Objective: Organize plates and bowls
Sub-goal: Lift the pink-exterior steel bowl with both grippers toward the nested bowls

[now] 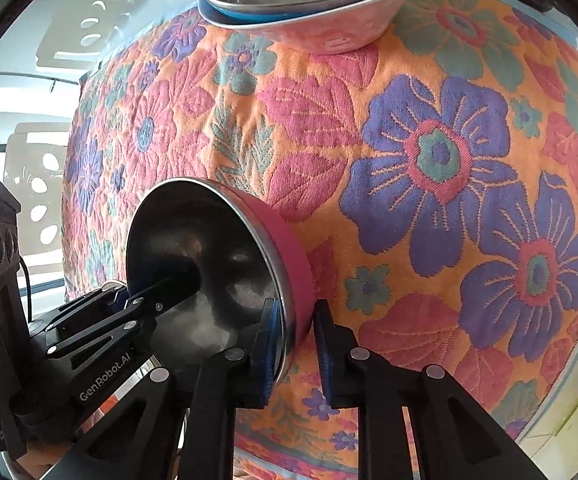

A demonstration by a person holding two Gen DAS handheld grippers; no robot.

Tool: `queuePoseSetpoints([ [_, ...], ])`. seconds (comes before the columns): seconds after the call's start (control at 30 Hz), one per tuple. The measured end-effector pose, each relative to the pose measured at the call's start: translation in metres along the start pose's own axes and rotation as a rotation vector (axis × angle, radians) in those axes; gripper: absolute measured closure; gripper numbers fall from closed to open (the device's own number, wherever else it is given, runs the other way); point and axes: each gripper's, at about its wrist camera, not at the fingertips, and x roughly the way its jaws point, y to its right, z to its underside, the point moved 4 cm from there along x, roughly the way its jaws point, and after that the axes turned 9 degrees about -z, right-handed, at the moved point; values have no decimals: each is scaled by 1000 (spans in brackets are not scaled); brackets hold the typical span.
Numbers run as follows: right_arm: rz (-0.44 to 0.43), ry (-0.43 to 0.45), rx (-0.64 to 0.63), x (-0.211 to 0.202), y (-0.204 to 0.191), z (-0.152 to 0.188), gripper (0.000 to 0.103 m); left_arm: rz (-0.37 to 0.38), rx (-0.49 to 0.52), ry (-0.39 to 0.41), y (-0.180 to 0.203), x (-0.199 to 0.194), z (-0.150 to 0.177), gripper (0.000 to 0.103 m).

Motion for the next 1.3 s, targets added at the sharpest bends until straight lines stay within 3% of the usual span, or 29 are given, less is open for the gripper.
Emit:
queuePoseSetpoints([
  [0.63,17,32,-41,-23,-10,-4,86,8,-11,33,5,-29,-9,90],
  [1.07,5,72,-75,-52,-19,-4,86,28,-50,53,-2,-68,-30,90],
  [1.3,-4,103,-94,-74,-24,-10,86,38,-60,108,-10,-99,-49,90],
])
